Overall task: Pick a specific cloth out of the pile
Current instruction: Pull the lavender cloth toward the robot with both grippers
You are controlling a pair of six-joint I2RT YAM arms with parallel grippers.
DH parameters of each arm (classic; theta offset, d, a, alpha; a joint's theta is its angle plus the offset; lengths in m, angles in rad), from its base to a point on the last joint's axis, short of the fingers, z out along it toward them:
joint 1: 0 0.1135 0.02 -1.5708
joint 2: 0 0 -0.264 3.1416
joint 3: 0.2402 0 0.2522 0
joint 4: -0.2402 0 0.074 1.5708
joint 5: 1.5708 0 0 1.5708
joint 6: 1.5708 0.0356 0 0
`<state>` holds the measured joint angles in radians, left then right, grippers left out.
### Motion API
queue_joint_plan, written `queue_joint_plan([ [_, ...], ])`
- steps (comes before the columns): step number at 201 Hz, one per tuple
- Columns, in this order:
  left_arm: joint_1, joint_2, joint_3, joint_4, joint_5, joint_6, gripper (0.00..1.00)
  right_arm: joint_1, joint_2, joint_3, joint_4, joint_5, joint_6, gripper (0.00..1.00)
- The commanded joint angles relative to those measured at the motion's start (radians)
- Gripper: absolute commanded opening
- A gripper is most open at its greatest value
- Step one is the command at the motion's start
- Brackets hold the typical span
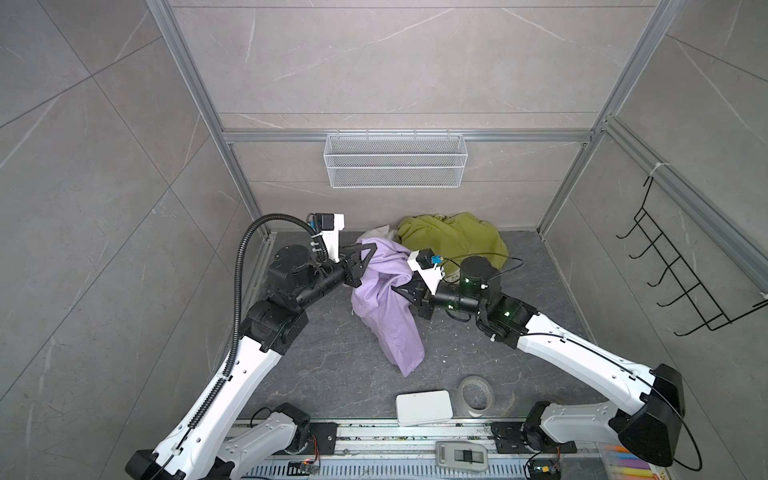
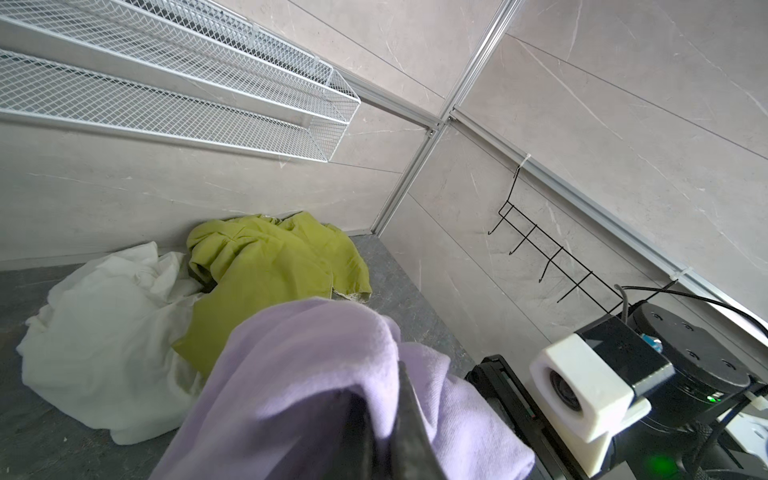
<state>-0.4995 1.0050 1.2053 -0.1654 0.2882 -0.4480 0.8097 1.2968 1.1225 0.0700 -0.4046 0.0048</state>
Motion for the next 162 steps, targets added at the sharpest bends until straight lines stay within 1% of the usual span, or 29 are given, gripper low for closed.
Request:
queue_joint_plan([
  [1,-0.004,-0.037,0.023,-0.001,-0.03,0.059,0.0,0.04,0.009,0.048,0.019,0.002,0.003,0.0],
  [31,-0.004,-0.047,0.039,-0.024,-0.05,0.084,0.0,0.095,0.065,0.132,0.012,-0.001,-0.024,0.0],
  [61,-0.004,-0.066,0.042,-0.059,-0.052,0.089,0.0,0.116,0.129,0.177,0.042,-0.021,-0.018,0.0],
  [79,-0.004,-0.092,0.032,-0.109,-0.077,0.097,0.0,0.127,0.163,0.193,0.056,-0.035,-0.004,0.0],
  [123,-0.004,-0.188,-0.055,-0.161,-0.127,0.087,0.0,0.143,0.231,0.179,0.076,-0.051,0.022,0.0],
  [162,-0.004,-0.231,-0.102,-0.224,-0.147,0.063,0.0,0.146,0.26,0.115,0.082,-0.05,0.038,0.0],
])
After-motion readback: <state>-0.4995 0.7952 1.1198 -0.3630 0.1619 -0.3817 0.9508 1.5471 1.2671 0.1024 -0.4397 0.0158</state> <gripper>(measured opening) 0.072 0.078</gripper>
